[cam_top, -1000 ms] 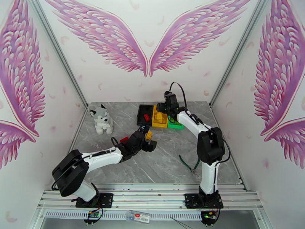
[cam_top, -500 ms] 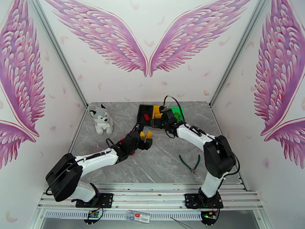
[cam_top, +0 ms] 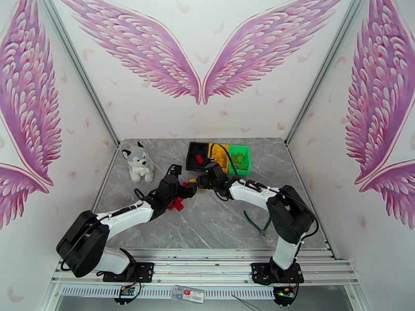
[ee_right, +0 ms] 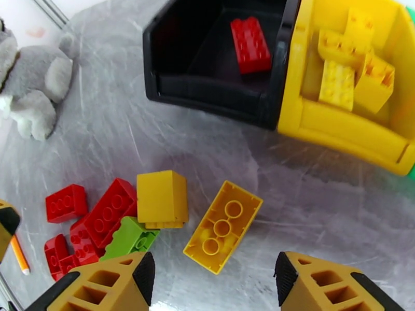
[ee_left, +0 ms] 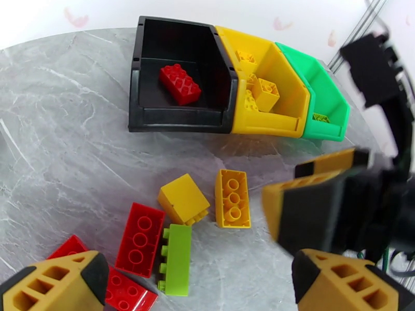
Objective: Sort the legos into containers by color
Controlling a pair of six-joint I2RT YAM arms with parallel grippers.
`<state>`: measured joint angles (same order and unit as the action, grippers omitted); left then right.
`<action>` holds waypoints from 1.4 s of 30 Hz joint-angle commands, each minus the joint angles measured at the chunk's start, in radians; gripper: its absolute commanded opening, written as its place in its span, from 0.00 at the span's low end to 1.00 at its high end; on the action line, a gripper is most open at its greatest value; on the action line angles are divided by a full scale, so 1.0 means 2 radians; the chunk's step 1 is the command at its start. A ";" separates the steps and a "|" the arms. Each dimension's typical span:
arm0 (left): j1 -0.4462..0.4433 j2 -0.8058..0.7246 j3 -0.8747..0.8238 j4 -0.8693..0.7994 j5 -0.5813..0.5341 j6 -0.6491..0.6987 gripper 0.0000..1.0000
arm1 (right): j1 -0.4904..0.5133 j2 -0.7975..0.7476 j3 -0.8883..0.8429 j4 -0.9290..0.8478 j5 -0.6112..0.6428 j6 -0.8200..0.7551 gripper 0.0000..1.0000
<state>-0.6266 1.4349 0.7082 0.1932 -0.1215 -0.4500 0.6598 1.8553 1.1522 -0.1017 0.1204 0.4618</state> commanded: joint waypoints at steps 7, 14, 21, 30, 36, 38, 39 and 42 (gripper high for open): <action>0.003 -0.020 -0.007 0.008 0.013 -0.007 0.99 | 0.003 0.064 0.029 0.019 0.033 0.066 0.63; 0.003 -0.021 -0.008 0.008 0.014 -0.006 0.99 | 0.004 0.075 0.037 0.027 0.030 0.076 0.64; 0.004 -0.018 -0.006 0.008 0.018 -0.006 0.99 | 0.003 0.082 0.053 0.015 0.040 0.079 0.65; 0.004 -0.017 -0.005 0.007 0.021 -0.007 0.99 | 0.003 0.116 0.090 -0.013 0.055 0.083 0.68; 0.005 -0.016 -0.005 0.007 0.022 -0.006 0.99 | 0.003 0.122 0.089 -0.016 0.065 0.084 0.65; 0.004 -0.017 -0.005 0.007 0.021 -0.006 0.99 | 0.003 0.124 0.086 -0.015 0.067 0.084 0.63; 0.005 -0.016 -0.005 0.007 0.021 -0.007 0.99 | 0.003 0.124 0.085 -0.015 0.068 0.084 0.63; 0.005 -0.017 -0.006 0.007 0.021 -0.007 0.99 | 0.003 0.125 0.080 -0.010 0.068 0.083 0.59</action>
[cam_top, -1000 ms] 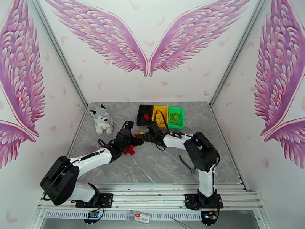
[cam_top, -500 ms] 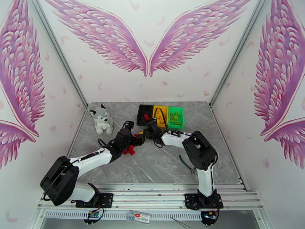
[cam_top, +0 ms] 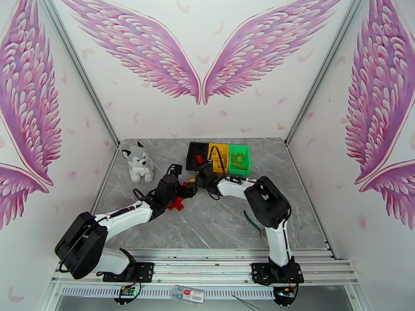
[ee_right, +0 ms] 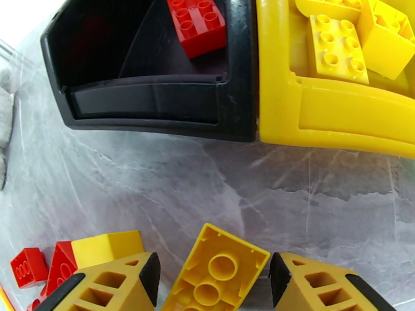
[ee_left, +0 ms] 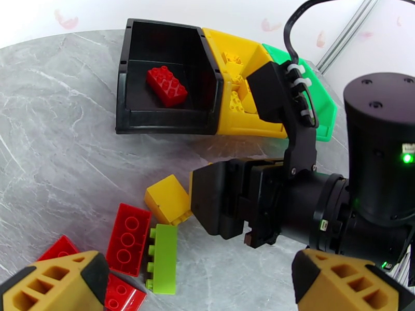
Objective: Sort the legos into containers by color
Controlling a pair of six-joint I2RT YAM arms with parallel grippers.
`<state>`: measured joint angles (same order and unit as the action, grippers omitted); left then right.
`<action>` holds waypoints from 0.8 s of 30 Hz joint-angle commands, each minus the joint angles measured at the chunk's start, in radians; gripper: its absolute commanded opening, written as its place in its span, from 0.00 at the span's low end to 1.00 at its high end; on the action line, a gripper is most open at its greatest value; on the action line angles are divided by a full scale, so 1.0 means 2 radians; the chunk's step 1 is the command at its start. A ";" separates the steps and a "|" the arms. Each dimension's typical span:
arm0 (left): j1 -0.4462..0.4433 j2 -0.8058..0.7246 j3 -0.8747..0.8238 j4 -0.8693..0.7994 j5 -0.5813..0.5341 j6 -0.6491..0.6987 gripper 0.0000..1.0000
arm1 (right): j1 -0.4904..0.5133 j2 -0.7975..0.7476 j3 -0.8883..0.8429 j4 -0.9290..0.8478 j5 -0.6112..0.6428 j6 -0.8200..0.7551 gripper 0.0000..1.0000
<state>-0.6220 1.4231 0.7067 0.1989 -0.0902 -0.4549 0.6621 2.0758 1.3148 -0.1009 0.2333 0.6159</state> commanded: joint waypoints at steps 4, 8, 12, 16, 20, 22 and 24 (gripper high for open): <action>0.003 -0.013 -0.005 0.003 0.005 -0.004 0.99 | 0.002 0.010 -0.009 -0.003 0.009 0.006 0.56; 0.003 -0.013 -0.005 0.003 0.006 -0.004 0.99 | 0.002 0.008 -0.010 -0.005 0.009 0.001 0.55; 0.003 -0.013 -0.005 0.003 0.007 -0.004 0.99 | 0.003 0.013 -0.010 -0.012 0.017 -0.001 0.52; 0.004 -0.014 -0.005 0.003 0.007 -0.004 0.99 | 0.002 0.017 -0.013 -0.014 0.021 -0.001 0.52; 0.003 -0.014 -0.006 0.003 0.007 -0.004 0.99 | 0.002 0.015 -0.019 -0.012 0.023 -0.003 0.46; 0.003 -0.013 -0.006 0.004 0.007 -0.004 0.99 | 0.002 0.005 -0.031 -0.003 0.026 -0.003 0.43; 0.003 -0.012 -0.005 0.004 0.008 -0.004 0.99 | 0.002 -0.009 -0.047 0.007 0.027 -0.003 0.39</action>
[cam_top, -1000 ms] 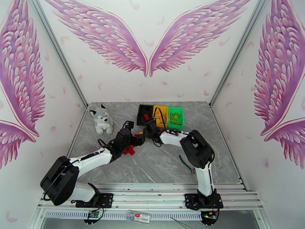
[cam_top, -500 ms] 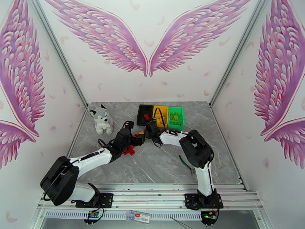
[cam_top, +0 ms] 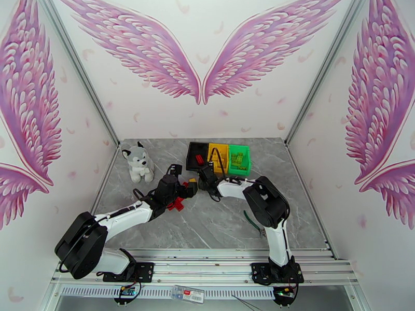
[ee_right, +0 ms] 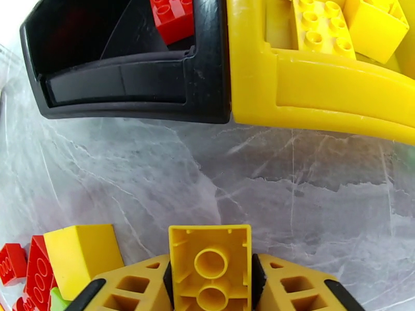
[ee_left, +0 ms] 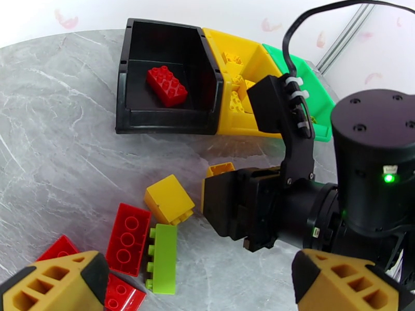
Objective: Sort the legos into containers by color
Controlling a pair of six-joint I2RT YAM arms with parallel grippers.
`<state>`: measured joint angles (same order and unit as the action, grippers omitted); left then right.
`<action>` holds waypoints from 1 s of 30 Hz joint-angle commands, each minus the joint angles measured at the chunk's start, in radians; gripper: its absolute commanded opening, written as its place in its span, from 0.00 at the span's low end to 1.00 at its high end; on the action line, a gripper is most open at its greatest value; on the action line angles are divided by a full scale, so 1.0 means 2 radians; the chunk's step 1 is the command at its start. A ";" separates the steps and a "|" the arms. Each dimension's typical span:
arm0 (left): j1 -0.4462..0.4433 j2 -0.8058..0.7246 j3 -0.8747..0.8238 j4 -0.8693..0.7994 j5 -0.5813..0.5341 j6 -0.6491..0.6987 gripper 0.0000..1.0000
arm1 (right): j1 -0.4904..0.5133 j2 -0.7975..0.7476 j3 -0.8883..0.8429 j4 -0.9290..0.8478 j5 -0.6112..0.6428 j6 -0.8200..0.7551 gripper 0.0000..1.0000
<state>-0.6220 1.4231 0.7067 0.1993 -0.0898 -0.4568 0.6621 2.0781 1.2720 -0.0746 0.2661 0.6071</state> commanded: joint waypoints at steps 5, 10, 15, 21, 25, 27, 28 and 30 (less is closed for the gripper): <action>0.000 -0.004 0.001 0.003 0.017 0.001 0.99 | 0.002 -0.065 -0.065 0.005 0.018 -0.010 0.34; -0.017 0.028 0.023 -0.004 0.036 0.011 0.99 | -0.011 -0.124 -0.093 -0.002 0.030 -0.028 0.33; -0.049 0.060 0.057 -0.024 0.031 0.035 0.99 | -0.052 -0.147 -0.078 -0.023 0.012 -0.045 0.33; -0.081 0.058 0.069 -0.037 -0.007 0.068 0.99 | -0.093 -0.114 0.024 -0.080 0.002 -0.071 0.33; -0.092 0.038 0.058 -0.032 -0.034 0.080 0.99 | -0.111 -0.055 0.132 -0.138 0.000 -0.082 0.35; -0.092 0.030 0.051 -0.028 -0.042 0.081 0.99 | -0.117 -0.022 0.186 -0.165 0.000 -0.086 0.38; -0.092 0.026 0.049 -0.027 -0.047 0.080 0.99 | -0.119 -0.006 0.211 -0.178 -0.002 -0.086 0.40; -0.091 0.021 0.047 -0.027 -0.053 0.081 0.99 | -0.123 0.026 0.260 -0.203 -0.006 -0.090 0.48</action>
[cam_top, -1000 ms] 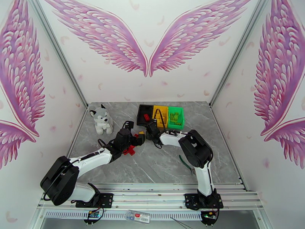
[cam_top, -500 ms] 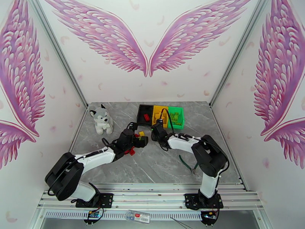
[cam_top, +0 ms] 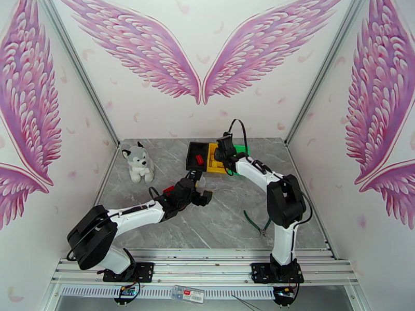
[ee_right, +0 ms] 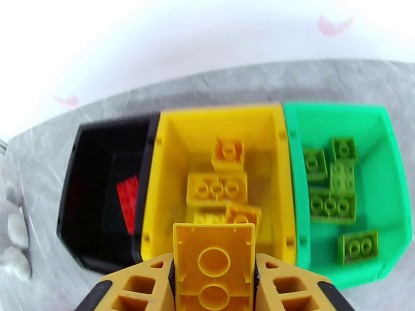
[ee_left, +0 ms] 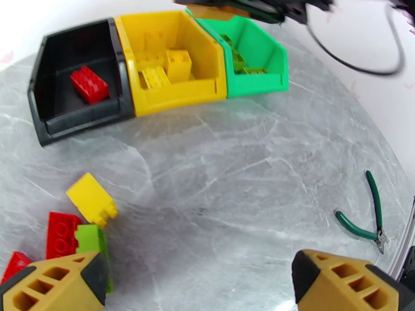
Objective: Sort the legos into containers by color
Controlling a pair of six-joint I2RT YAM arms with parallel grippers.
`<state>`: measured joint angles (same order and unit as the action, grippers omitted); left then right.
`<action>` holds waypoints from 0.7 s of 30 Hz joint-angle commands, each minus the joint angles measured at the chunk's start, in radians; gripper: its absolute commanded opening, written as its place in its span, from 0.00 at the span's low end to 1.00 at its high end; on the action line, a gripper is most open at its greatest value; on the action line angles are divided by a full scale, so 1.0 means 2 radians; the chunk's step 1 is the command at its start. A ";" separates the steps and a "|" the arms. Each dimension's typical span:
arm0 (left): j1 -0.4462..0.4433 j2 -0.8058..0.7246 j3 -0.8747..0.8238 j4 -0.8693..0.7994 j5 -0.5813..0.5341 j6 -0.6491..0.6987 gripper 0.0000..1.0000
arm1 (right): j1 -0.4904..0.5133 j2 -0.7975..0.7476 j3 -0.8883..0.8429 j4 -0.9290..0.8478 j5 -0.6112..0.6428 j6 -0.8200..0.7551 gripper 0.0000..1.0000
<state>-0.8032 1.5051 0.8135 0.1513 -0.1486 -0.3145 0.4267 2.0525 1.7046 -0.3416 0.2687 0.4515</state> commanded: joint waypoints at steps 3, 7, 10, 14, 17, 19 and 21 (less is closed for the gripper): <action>0.000 -0.027 -0.011 -0.002 -0.030 0.009 0.99 | -0.008 0.070 0.099 -0.096 -0.014 -0.015 0.57; 0.001 -0.037 -0.017 -0.001 -0.041 0.009 0.99 | -0.006 0.057 0.089 -0.085 -0.030 -0.017 0.64; 0.004 -0.045 -0.024 0.002 -0.051 0.006 0.99 | 0.002 0.017 0.031 -0.047 -0.036 -0.022 0.69; 0.017 -0.056 -0.036 0.009 -0.053 -0.008 0.99 | 0.021 -0.047 -0.060 0.007 -0.039 -0.034 0.74; 0.035 -0.063 -0.046 0.014 -0.044 -0.024 0.99 | 0.044 -0.082 -0.116 0.037 -0.047 -0.045 0.75; 0.048 -0.068 -0.054 0.019 -0.034 -0.036 0.99 | 0.060 -0.098 -0.146 0.054 -0.049 -0.049 0.75; 0.062 -0.072 -0.061 0.024 -0.026 -0.047 0.99 | 0.076 -0.104 -0.171 0.067 -0.054 -0.049 0.75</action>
<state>-0.7071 1.3952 0.7174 0.1772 -0.2230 -0.3626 0.5411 1.8824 1.4155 -0.2924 0.1894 0.3790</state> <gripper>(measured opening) 0.987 0.748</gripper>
